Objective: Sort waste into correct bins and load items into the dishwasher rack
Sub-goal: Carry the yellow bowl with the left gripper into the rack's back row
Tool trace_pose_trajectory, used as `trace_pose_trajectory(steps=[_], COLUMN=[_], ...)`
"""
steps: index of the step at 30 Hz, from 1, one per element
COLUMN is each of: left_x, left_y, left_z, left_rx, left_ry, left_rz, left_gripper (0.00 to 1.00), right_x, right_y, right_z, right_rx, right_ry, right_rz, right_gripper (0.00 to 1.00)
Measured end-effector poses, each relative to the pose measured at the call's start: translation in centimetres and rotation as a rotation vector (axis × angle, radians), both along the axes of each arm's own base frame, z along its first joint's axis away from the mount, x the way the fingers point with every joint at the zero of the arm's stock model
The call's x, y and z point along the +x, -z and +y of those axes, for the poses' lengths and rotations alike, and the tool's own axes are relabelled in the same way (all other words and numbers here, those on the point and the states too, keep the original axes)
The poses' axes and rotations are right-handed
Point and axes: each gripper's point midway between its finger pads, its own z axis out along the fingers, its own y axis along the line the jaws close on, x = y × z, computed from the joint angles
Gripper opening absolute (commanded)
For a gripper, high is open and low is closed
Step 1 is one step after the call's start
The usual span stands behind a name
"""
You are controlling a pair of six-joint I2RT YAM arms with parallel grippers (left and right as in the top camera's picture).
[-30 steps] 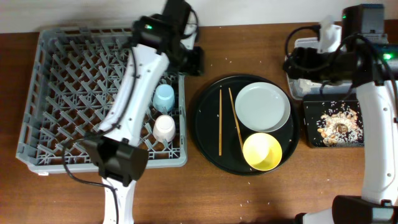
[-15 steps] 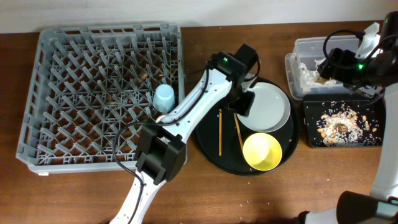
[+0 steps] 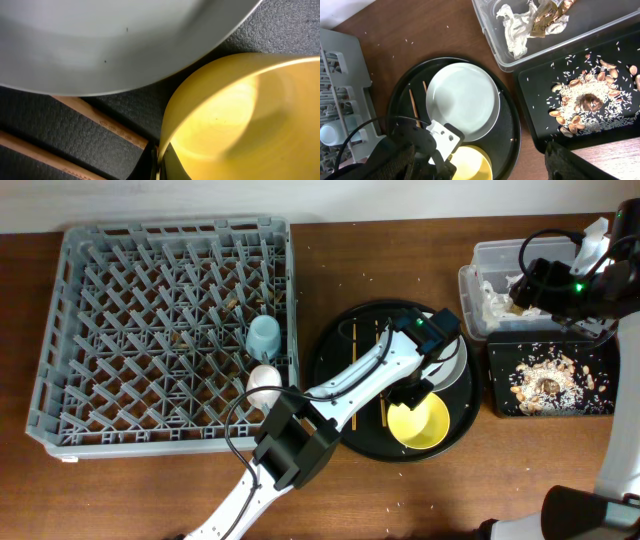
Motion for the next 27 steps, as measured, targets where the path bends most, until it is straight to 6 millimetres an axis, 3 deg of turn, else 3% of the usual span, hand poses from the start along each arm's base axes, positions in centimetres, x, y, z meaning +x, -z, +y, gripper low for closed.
trace_pose_trajectory(steps=[1,3,5,7,8,10,13,15,16,20,22,27], left_x=[-0.2,-0.6,3.2,9.3,13.7,20.3,25.5,26.6,27.1,28.3,28.3,28.2], left_y=[0.0,-1.0,-5.6,-12.1,-16.6,-21.8,-24.6,-24.4,-23.0,-17.9,-17.1,-16.6], left_z=[0.2,1.1,2.7,6.3,10.8,20.5,30.4,33.0,34.0,34.7,34.6,31.9], left_rx=[0.009,0.036,-0.024,-0.139,-0.175,-0.083,0.116,0.217,0.314,0.446,0.485,0.555], left_ry=[-0.004,-0.015,-0.098,-0.227,-0.340,-0.610,-0.893,-0.960,-0.971,-0.971,-0.971,-0.967], left_rz=[0.010,0.034,-0.025,-0.182,-0.343,-0.643,-0.952,-1.037,-1.066,-1.101,-1.130,-1.282], left_gripper=[0.01,0.01,0.01,0.01,0.01,0.01,0.01,0.01,0.01,0.00,0.00,0.00], right_x=[0.0,0.0,0.0,0.0,0.0,0.0,0.0,0.0,0.0,0.0,0.0,0.0], right_y=[0.0,0.0,0.0,0.0,0.0,0.0,0.0,0.0,0.0,0.0,0.0,0.0], right_z=[0.0,0.0,-0.1,-0.1,-0.1,-0.1,-0.1,-0.1,-0.1,-0.1,-0.1,-0.1], right_rx=[0.000,0.002,-0.002,-0.001,-0.002,-0.001,-0.001,-0.001,-0.001,-0.001,-0.001,-0.001], right_ry=[0.000,0.004,0.005,0.005,0.005,0.005,0.005,0.005,0.005,0.005,0.005,0.005], right_rz=[0.000,0.001,0.001,0.001,0.001,0.003,0.002,0.001,0.001,0.002,0.002,0.002], right_gripper=[0.99,0.98,0.98,0.98,0.98,0.98,0.98,0.98,0.99,0.98,0.99,0.98])
